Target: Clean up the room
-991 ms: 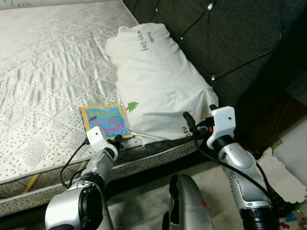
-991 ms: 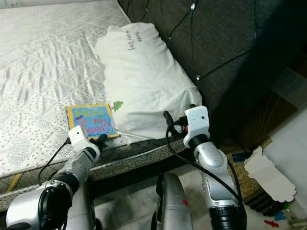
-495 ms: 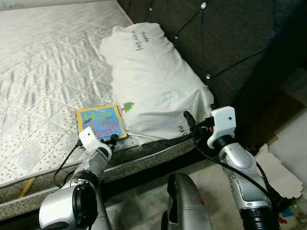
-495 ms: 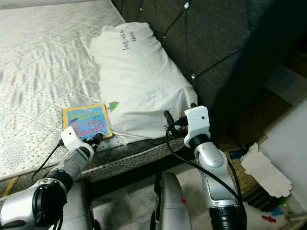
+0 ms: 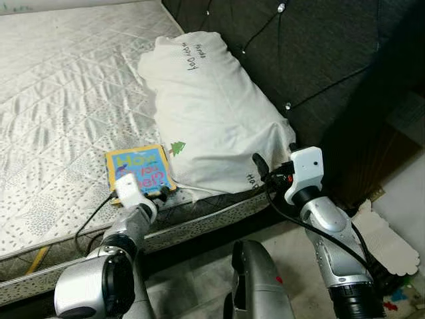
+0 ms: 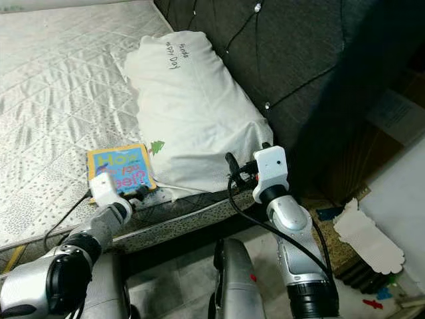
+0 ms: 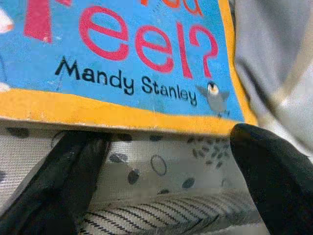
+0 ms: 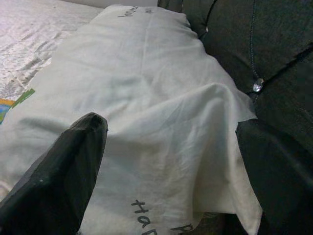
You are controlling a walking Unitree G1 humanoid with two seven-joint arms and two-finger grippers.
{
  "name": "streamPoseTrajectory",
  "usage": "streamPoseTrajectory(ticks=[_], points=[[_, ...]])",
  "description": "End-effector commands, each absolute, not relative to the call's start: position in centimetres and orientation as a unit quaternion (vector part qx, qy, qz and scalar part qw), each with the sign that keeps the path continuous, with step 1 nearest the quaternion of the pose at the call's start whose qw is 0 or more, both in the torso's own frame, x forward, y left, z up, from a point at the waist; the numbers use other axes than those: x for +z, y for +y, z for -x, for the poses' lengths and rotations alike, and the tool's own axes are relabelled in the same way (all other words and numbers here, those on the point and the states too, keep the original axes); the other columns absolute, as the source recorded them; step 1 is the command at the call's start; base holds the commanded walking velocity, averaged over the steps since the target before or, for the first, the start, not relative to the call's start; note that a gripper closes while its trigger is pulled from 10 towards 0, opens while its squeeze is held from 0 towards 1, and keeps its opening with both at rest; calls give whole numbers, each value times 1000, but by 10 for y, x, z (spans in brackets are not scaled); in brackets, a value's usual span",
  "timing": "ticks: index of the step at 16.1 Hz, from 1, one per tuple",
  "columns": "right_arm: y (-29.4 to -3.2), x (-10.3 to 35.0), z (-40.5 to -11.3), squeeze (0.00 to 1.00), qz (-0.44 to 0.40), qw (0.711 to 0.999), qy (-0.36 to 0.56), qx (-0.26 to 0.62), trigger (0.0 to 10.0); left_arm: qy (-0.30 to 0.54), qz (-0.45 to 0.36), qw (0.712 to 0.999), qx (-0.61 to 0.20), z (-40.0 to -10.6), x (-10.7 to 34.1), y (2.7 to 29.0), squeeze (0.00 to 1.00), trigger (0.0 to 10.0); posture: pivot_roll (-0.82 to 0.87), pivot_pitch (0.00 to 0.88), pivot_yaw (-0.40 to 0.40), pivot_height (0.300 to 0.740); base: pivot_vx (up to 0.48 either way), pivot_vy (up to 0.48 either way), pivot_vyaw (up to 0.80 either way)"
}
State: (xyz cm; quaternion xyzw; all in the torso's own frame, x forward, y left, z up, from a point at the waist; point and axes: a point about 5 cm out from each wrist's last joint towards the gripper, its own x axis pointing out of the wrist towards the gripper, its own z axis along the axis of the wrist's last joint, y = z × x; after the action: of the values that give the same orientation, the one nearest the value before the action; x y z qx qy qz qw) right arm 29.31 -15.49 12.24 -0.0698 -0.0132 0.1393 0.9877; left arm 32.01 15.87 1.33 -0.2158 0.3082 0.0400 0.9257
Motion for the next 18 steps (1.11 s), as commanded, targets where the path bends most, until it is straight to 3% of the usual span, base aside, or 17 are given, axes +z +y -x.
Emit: streamPoseTrajectory(ticks=[1,8,18], points=[[-154,124,-295,0,73,988,-18,137,10000,328,193,925,18,-318,10,150,1000,10000,-139,41,-54,557,0,0,0],[-145,121,-302,0,64,987,-17,147,10000,352,87,931,-43,-316,9,151,1000,10000,-96,28,-55,557,0,0,0],[-142,119,-308,0,57,987,-21,147,10000,323,101,941,6,-319,18,189,1000,10000,-69,16,-46,557,0,0,0]])
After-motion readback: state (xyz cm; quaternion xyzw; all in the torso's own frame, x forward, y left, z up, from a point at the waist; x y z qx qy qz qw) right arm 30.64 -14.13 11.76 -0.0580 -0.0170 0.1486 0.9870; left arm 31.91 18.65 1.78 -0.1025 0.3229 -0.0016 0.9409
